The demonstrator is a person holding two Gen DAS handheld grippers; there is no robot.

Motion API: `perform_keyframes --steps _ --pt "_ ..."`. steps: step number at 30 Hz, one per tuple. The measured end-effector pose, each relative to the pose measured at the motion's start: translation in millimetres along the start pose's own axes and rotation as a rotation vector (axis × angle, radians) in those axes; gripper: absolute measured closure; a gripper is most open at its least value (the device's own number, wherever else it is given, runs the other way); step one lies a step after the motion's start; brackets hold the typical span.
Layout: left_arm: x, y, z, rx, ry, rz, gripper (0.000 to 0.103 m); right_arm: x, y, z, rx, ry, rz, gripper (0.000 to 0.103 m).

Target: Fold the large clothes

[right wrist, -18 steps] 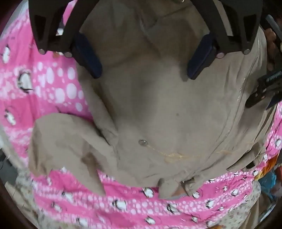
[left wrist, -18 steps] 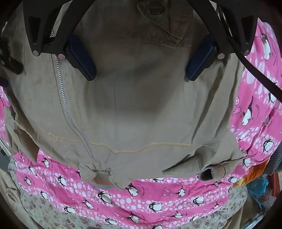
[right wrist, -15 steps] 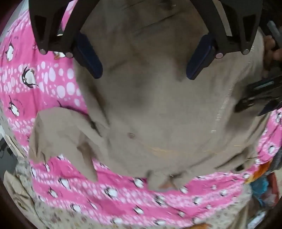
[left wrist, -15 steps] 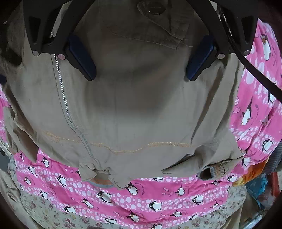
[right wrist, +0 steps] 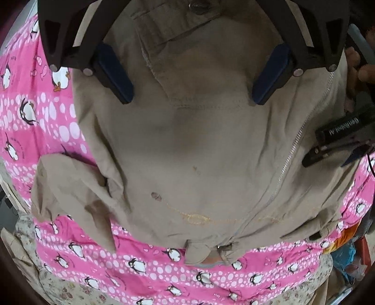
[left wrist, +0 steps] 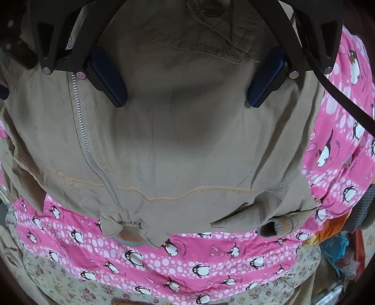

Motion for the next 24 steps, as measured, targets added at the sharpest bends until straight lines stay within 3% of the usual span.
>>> perform_keyframes --steps 5,11,16,24 --pt "-4.8 -0.4 -0.7 -0.021 0.019 -0.021 0.014 10.0 13.4 -4.6 -0.001 -0.029 0.074 0.000" --pt "-4.5 1.6 -1.2 -0.007 0.015 -0.030 0.014 1.1 -17.2 -3.5 -0.016 -0.061 -0.025 0.000" --pt "-6.6 4.1 -5.4 -0.043 0.011 -0.031 0.014 2.1 -21.1 -9.9 -0.025 -0.035 -0.020 0.000" --pt "-7.1 4.8 -2.9 -0.040 -0.013 0.006 0.014 2.5 -21.6 -10.8 -0.034 0.000 -0.016 0.000"
Point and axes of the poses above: each gripper's, at about its wrist camera, not at the fingertips, and y roughly against the way its jaws point, z to its right, x to its top, the point moved 2 cm from there along -y, roughly the way its jaws point, and after that the axes turned 15 degrees about z, right-handed, at the moved point
